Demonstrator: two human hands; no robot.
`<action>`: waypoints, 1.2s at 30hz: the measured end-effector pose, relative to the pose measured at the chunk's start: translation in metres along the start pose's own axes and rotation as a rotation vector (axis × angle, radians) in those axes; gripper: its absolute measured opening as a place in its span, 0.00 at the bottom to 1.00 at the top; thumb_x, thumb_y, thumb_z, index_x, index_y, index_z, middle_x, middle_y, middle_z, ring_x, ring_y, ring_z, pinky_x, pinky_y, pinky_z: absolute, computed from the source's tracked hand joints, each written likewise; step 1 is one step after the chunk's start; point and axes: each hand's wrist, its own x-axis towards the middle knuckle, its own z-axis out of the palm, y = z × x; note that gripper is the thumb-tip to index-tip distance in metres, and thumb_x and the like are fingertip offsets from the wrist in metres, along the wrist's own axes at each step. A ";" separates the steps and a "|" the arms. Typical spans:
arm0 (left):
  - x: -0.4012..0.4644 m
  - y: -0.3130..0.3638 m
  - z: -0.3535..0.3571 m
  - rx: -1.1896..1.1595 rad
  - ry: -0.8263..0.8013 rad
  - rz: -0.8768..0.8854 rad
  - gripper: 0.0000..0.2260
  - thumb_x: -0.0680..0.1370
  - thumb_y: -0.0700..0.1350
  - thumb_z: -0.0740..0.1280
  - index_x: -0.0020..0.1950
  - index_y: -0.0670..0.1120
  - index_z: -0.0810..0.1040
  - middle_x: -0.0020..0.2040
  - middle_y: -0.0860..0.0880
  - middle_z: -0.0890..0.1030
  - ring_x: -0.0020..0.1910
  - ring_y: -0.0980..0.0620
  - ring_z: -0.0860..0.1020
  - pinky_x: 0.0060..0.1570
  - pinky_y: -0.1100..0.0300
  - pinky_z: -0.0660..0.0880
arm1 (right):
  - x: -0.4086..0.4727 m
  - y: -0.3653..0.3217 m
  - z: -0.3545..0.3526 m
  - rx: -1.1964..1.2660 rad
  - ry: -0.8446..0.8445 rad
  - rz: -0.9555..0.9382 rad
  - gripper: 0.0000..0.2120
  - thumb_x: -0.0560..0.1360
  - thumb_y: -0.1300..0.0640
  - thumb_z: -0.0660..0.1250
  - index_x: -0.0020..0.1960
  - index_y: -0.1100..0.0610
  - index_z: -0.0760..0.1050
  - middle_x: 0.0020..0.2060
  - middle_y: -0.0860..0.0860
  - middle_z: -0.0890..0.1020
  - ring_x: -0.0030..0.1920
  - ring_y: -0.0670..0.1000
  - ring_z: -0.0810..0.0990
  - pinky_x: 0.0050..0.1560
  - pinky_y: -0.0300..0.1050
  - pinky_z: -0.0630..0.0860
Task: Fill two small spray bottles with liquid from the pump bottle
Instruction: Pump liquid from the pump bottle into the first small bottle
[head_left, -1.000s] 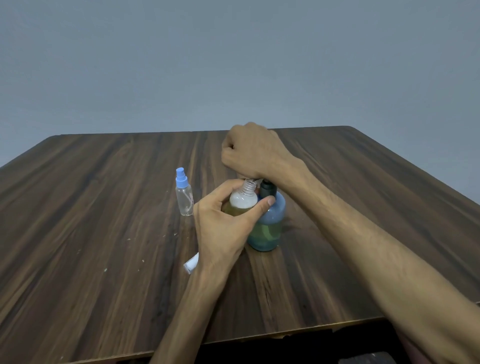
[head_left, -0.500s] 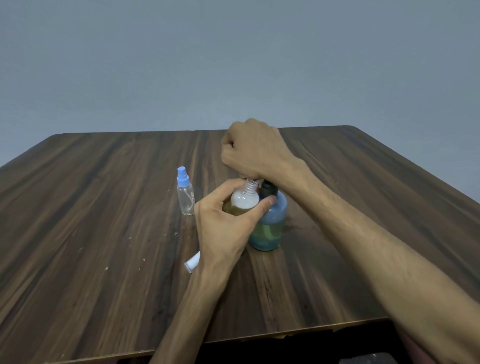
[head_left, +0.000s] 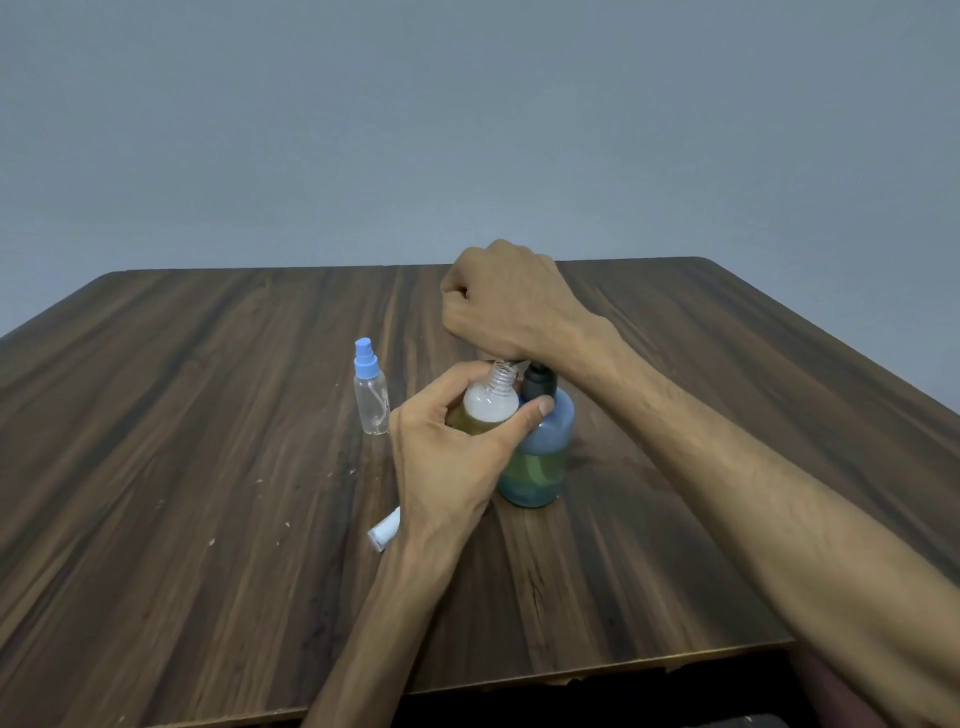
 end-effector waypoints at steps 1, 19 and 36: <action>0.000 0.000 0.000 -0.002 -0.002 0.009 0.16 0.69 0.40 0.88 0.48 0.54 0.87 0.44 0.56 0.89 0.45 0.55 0.87 0.49 0.53 0.86 | 0.000 0.001 -0.002 0.008 0.029 -0.002 0.15 0.70 0.60 0.61 0.29 0.54 0.58 0.24 0.48 0.62 0.29 0.51 0.58 0.34 0.45 0.59; 0.000 0.002 0.000 0.007 0.000 -0.021 0.17 0.69 0.39 0.88 0.47 0.56 0.86 0.43 0.56 0.89 0.45 0.55 0.87 0.49 0.50 0.86 | -0.002 -0.002 0.000 -0.001 -0.043 -0.034 0.16 0.72 0.61 0.61 0.29 0.54 0.59 0.24 0.49 0.63 0.30 0.52 0.59 0.33 0.46 0.60; -0.002 0.001 -0.001 -0.001 0.001 -0.014 0.15 0.69 0.40 0.88 0.48 0.52 0.87 0.43 0.54 0.89 0.45 0.55 0.87 0.48 0.55 0.85 | -0.002 0.000 0.001 0.045 0.046 -0.008 0.15 0.72 0.61 0.60 0.30 0.53 0.58 0.25 0.48 0.61 0.30 0.51 0.57 0.33 0.46 0.60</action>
